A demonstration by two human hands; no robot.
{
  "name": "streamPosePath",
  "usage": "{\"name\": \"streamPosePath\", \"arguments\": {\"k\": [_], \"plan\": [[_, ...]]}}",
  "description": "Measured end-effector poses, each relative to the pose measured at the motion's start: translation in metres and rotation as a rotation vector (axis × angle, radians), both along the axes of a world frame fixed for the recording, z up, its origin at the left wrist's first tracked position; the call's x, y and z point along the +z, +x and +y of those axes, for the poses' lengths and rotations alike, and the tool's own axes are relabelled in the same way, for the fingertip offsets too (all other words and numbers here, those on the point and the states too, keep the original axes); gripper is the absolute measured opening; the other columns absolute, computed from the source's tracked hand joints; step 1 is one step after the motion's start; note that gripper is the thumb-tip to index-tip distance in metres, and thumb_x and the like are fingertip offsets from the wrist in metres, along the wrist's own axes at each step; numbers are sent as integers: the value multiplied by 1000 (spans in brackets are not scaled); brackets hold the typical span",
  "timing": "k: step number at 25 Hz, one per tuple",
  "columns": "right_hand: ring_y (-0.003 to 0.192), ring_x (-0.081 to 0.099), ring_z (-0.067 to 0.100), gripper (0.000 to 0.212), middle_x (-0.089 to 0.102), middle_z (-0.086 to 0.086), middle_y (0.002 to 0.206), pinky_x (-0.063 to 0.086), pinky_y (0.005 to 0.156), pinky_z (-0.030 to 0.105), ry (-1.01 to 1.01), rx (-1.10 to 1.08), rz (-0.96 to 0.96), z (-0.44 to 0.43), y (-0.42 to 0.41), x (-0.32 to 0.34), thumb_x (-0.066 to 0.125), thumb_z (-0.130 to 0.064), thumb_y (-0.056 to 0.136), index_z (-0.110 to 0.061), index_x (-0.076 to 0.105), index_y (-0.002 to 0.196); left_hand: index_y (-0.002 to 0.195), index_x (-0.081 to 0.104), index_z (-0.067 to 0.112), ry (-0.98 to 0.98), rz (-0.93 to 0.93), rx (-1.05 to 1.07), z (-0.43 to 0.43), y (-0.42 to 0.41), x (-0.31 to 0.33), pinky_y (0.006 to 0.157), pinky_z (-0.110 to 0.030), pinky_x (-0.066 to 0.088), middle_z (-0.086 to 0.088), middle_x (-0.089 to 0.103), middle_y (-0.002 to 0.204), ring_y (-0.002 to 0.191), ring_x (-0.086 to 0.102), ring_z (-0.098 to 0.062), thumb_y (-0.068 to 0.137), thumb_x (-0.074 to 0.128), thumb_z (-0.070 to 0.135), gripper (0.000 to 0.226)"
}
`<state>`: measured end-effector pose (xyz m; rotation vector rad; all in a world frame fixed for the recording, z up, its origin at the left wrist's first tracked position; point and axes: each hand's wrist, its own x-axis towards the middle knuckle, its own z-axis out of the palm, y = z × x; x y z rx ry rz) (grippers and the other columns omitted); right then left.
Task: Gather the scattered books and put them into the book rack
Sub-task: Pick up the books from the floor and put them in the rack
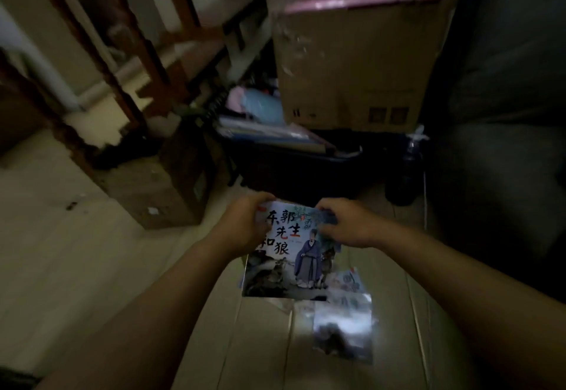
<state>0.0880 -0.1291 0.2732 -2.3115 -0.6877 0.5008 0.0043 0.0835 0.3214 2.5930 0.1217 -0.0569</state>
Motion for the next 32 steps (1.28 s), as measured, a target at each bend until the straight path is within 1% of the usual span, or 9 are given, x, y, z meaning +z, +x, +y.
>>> {"name": "streamPosePath", "arguments": {"k": [5,8,10,12,15,19,22,27,32], "plan": [[101,56,23,29,48,0,108,49,85,38,-63,97,-277,21,-47,128,64,-35,93,-28,51,118,140,47,23,29,-148,120,16,-68,122,87,-31,55,-5,52,135,118,56,-22,92,64,12,52],[114,50,23,39,46,2,121,48,94,41,-25,138,-409,37,-84,193,66,-37,92,-25,51,126,141,47,21,94,-231,154,23,-114,184,89,-26,50,-3,51,137,122,53,-21,93,64,12,52],[109,49,21,44,42,-1,115,46,88,36,-13,158,-477,49,-113,234,68,-42,90,-26,49,127,141,47,21,104,-284,180,30,-147,221,94,-30,51,-4,51,138,123,53,-21,92,64,11,53],[103,50,21,42,41,-1,110,47,85,35,-10,169,-547,62,-140,271,69,-46,87,-28,50,120,139,48,23,111,-333,232,35,-179,253,90,-30,53,-3,51,137,122,53,-20,92,64,11,52],[99,55,26,41,42,-1,107,51,85,43,-54,180,-652,80,-182,314,67,-51,86,-30,47,114,139,48,25,104,-396,296,45,-226,289,88,-27,52,-1,50,136,121,53,-19,91,64,13,52],[100,57,32,37,37,1,107,52,82,43,-31,187,-795,110,-233,355,65,-45,90,-26,45,114,140,47,23,81,-461,351,60,-288,326,96,-40,54,-4,52,136,123,53,-22,91,65,10,54],[104,56,34,36,41,5,116,51,83,43,15,208,-870,143,-268,377,65,-42,91,-24,46,116,144,44,20,134,-501,390,80,-332,347,100,-37,50,-6,50,140,128,50,-22,92,64,9,57],[98,56,30,37,40,4,112,51,77,40,70,319,-948,199,-326,403,64,-42,92,-21,49,119,150,35,16,293,-413,485,116,-409,373,100,-27,42,-8,49,142,130,48,-23,88,63,0,70],[107,56,37,41,43,10,121,49,83,43,131,442,-988,259,-383,420,64,-38,94,-18,47,124,145,42,21,389,-427,594,150,-483,387,98,-34,50,-7,56,132,120,55,-24,88,64,3,64]]}}
